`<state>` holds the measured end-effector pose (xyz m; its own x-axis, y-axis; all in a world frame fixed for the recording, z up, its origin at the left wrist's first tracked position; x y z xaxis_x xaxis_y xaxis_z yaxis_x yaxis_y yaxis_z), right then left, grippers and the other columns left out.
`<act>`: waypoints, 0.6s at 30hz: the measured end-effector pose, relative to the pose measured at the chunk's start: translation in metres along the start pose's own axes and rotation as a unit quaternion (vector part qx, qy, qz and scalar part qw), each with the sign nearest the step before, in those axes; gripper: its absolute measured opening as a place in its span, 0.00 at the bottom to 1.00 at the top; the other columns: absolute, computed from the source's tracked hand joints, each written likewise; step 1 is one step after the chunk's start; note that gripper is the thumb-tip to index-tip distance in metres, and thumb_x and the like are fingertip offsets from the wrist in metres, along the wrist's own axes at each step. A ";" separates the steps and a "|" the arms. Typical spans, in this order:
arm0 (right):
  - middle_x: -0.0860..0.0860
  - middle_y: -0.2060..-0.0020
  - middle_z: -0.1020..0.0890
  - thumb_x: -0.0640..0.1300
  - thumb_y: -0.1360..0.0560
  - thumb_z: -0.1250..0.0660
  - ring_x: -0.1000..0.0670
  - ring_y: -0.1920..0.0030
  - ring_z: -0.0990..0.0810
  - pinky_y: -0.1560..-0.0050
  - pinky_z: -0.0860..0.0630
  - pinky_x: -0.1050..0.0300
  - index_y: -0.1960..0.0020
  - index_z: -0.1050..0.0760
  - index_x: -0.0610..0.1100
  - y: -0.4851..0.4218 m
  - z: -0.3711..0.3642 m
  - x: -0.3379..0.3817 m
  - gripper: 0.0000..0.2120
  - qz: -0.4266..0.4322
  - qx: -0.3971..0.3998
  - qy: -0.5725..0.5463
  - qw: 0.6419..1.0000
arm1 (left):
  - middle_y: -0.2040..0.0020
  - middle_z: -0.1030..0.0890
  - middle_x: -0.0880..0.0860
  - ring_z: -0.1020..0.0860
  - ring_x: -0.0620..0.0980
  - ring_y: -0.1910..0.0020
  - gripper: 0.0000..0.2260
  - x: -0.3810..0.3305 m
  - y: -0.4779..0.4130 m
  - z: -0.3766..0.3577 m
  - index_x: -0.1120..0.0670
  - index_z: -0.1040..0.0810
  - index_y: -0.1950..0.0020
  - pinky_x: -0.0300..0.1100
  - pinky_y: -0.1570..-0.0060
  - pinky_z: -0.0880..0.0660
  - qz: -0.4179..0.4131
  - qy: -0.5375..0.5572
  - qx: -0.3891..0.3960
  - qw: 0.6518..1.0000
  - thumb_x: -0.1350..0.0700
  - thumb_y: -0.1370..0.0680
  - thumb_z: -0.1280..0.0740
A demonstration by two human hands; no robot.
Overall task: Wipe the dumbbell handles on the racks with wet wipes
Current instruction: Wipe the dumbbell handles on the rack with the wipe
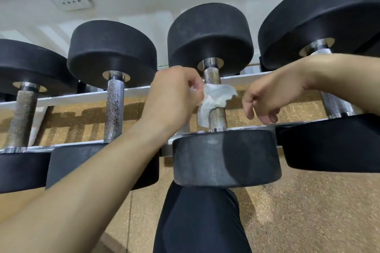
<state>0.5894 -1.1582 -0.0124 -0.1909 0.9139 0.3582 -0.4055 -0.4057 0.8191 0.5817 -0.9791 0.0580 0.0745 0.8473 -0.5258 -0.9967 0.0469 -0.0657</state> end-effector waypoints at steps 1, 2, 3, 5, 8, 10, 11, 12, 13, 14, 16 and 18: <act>0.48 0.61 0.15 0.36 0.22 0.37 0.50 0.60 0.17 0.54 0.23 0.55 0.46 0.23 0.45 -0.001 -0.001 0.003 0.09 0.004 0.000 0.002 1.000 | 0.61 0.17 0.44 0.20 0.43 0.62 0.07 0.005 0.000 0.000 0.48 0.18 0.63 0.38 0.57 0.24 0.018 0.053 -0.005 0.998 0.58 0.27 0.26; 0.48 0.60 0.15 0.36 0.22 0.38 0.50 0.60 0.17 0.54 0.23 0.56 0.45 0.23 0.45 -0.003 -0.001 0.007 0.09 0.016 -0.009 -0.005 1.000 | 0.61 0.17 0.43 0.21 0.40 0.63 0.08 0.009 -0.002 -0.001 0.47 0.19 0.63 0.35 0.58 0.24 0.034 0.103 -0.015 0.994 0.58 0.27 0.25; 0.47 0.60 0.15 0.35 0.21 0.39 0.50 0.61 0.17 0.53 0.23 0.56 0.45 0.24 0.44 -0.004 0.001 0.011 0.09 0.033 -0.023 -0.021 0.999 | 0.60 0.17 0.43 0.22 0.38 0.64 0.10 0.012 -0.003 0.000 0.46 0.20 0.61 0.32 0.59 0.25 0.047 0.141 -0.025 0.989 0.59 0.27 0.24; 0.46 0.61 0.16 0.34 0.20 0.40 0.50 0.62 0.18 0.53 0.22 0.56 0.45 0.24 0.42 -0.005 0.006 0.017 0.09 0.061 -0.046 -0.054 0.996 | 0.57 0.18 0.43 0.23 0.37 0.63 0.10 0.012 -0.004 -0.003 0.46 0.21 0.58 0.30 0.59 0.26 0.058 0.183 -0.028 0.981 0.61 0.26 0.26; 0.48 0.62 0.17 0.36 0.21 0.39 0.51 0.63 0.19 0.55 0.23 0.56 0.46 0.23 0.43 -0.005 0.007 0.016 0.08 0.059 -0.048 -0.024 0.997 | 0.54 0.16 0.43 0.19 0.39 0.56 0.02 0.004 0.002 -0.008 0.48 0.17 0.56 0.33 0.52 0.24 0.065 0.230 0.001 0.971 0.54 0.24 0.27; 0.49 0.63 0.17 0.36 0.22 0.35 0.51 0.62 0.19 0.55 0.23 0.56 0.51 0.22 0.45 -0.003 0.007 0.015 0.06 0.064 -0.039 -0.013 0.997 | 0.51 0.17 0.42 0.20 0.40 0.50 0.12 -0.006 0.008 -0.011 0.47 0.18 0.54 0.37 0.50 0.24 0.040 0.191 0.020 0.981 0.41 0.29 0.24; 0.49 0.64 0.18 0.36 0.23 0.33 0.50 0.61 0.19 0.54 0.23 0.55 0.54 0.22 0.45 -0.002 0.007 0.017 0.05 0.081 -0.035 -0.030 0.996 | 0.50 0.19 0.41 0.22 0.41 0.48 0.18 -0.011 0.010 -0.012 0.45 0.19 0.53 0.38 0.49 0.25 0.015 0.128 0.028 0.991 0.35 0.34 0.24; 0.49 0.64 0.19 0.36 0.24 0.30 0.48 0.60 0.20 0.53 0.22 0.54 0.55 0.22 0.45 0.000 0.008 0.020 0.05 0.109 -0.031 -0.060 0.992 | 0.48 0.20 0.40 0.24 0.42 0.46 0.23 -0.017 0.011 -0.012 0.43 0.21 0.51 0.40 0.48 0.26 -0.016 0.061 0.030 0.998 0.31 0.38 0.24; 0.48 0.64 0.19 0.37 0.24 0.28 0.47 0.59 0.20 0.53 0.21 0.53 0.56 0.21 0.44 0.002 0.010 0.025 0.05 0.142 -0.027 -0.092 0.985 | 0.48 0.21 0.39 0.26 0.44 0.45 0.26 -0.022 0.011 -0.011 0.43 0.22 0.49 0.42 0.47 0.27 -0.046 0.004 0.031 0.998 0.29 0.40 0.25; 0.47 0.63 0.19 0.36 0.24 0.27 0.47 0.59 0.20 0.54 0.22 0.53 0.56 0.21 0.44 0.004 0.013 0.029 0.05 0.177 -0.026 -0.125 0.976 | 0.48 0.22 0.40 0.27 0.45 0.46 0.27 -0.025 0.011 -0.011 0.43 0.22 0.49 0.43 0.48 0.27 -0.068 -0.033 0.028 0.997 0.29 0.40 0.25; 0.46 0.63 0.17 0.33 0.24 0.28 0.50 0.62 0.20 0.56 0.23 0.55 0.52 0.19 0.44 0.007 0.018 0.034 0.07 0.225 -0.026 -0.181 0.957 | 0.52 0.22 0.41 0.25 0.47 0.49 0.20 -0.026 0.010 -0.008 0.42 0.23 0.53 0.43 0.50 0.28 -0.087 -0.049 0.014 0.995 0.33 0.36 0.24; 0.45 0.61 0.15 0.35 0.26 0.27 0.51 0.63 0.19 0.57 0.22 0.57 0.43 0.17 0.45 0.009 0.023 0.033 0.13 0.245 -0.022 -0.222 0.943 | 0.58 0.19 0.42 0.21 0.44 0.57 0.12 -0.021 0.010 -0.006 0.45 0.22 0.59 0.42 0.54 0.24 -0.074 0.020 0.008 0.997 0.42 0.31 0.22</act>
<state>0.6003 -1.1320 0.0173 0.0238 0.5266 0.8498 -0.4046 -0.7722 0.4898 0.5699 -0.9990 0.0635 0.2208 0.8093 -0.5442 -0.9753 0.1781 -0.1309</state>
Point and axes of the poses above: each hand's wrist, its own y-axis away from the middle knuckle, its own z-axis out of the back of the hand, x = y × z, the point moved 8 cm from there along -y, towards the middle knuckle
